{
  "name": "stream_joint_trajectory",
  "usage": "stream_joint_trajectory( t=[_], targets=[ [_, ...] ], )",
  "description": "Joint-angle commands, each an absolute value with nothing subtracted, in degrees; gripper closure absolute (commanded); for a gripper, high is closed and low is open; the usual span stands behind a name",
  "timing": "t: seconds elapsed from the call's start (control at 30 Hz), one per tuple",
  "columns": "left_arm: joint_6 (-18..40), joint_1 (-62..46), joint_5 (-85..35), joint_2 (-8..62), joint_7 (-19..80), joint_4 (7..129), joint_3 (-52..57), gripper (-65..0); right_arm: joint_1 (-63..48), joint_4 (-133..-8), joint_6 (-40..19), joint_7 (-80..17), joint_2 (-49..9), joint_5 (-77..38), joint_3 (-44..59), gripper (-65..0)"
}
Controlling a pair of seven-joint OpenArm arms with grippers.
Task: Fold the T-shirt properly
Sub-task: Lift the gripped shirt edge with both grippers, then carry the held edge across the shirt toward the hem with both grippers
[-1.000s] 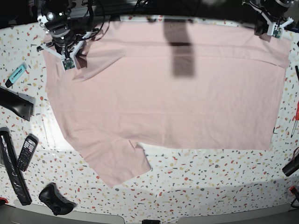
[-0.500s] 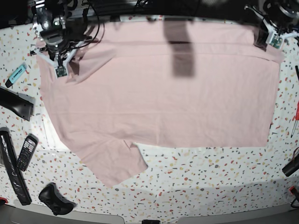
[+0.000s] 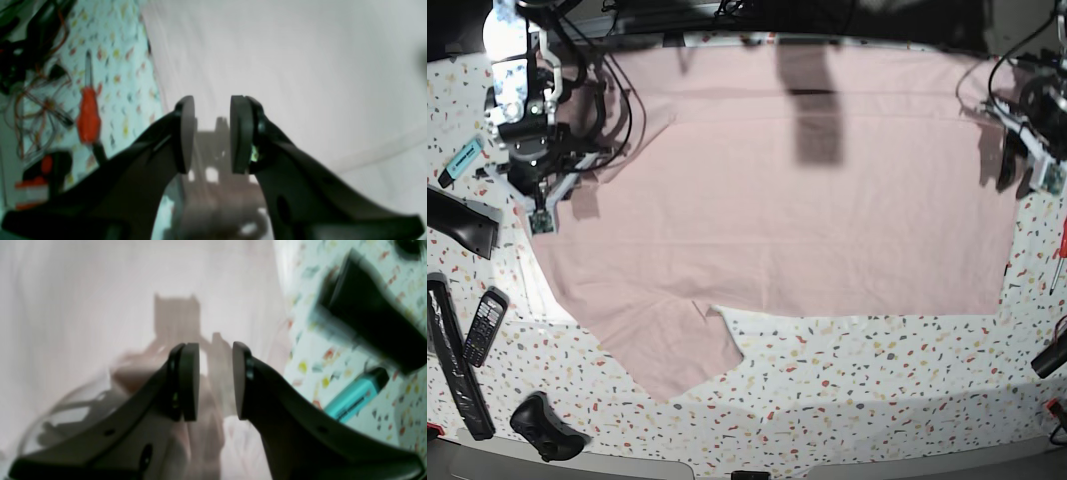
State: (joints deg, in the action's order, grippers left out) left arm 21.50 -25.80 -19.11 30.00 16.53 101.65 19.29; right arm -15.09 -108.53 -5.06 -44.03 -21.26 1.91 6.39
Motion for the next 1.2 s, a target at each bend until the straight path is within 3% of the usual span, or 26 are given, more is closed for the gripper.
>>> stream_joint_trajectory(
  t=[0.0, 0.17, 0.4, 0.57, 0.73, 0.83, 0.93, 1.17],
  targets=[
    [20.91, -23.33, -20.4, 30.81, 15.22, 100.31, 19.77, -17.3, -13.13, -109.25, -4.86, -41.52, -21.91, 1.34, 6.79, -17.1],
    [21.23, -11.31, -21.56, 30.83, 15.22, 89.54, 17.72, -17.3, -7.99, -108.97, -4.99, -32.4, -21.89, -5.5, 6.76, -17.1],
    [21.23, 7.18, -20.99, 30.79, 14.74, 69.49, 9.02, -17.3, 1.54, -100.31, -5.06, -32.4, -21.89, -7.79, 6.68, -17.1],
    [21.19, 21.52, -19.59, 30.81, 10.87, 48.47, 4.64, -17.3, 8.27, -90.56, -5.06, -32.56, -21.89, -7.75, 6.68, -17.1],
    [22.33, 33.1, -19.57, 30.3, 7.9, 29.39, 4.23, -17.3, 11.77, -88.99, -5.08, -32.6, -21.87, -7.73, 6.7, -17.1],
    [26.96, 37.56, -19.55, 30.0, 4.95, 20.21, 4.23, -20.0, 12.69, -88.99, -5.15, -34.22, -21.87, -7.7, 6.7, -17.1],
    [27.09, 39.51, -18.33, 29.32, 0.99, 14.52, 4.23, -20.7, 12.84, -88.99, -5.15, -36.34, -21.87, -7.27, 6.7, -17.1],
    [27.07, 38.87, -14.37, 27.62, -1.32, 13.69, 4.23, -20.7, 12.84, -88.99, -5.15, -38.22, -21.89, -6.0, 6.7, -17.1]
  ],
)
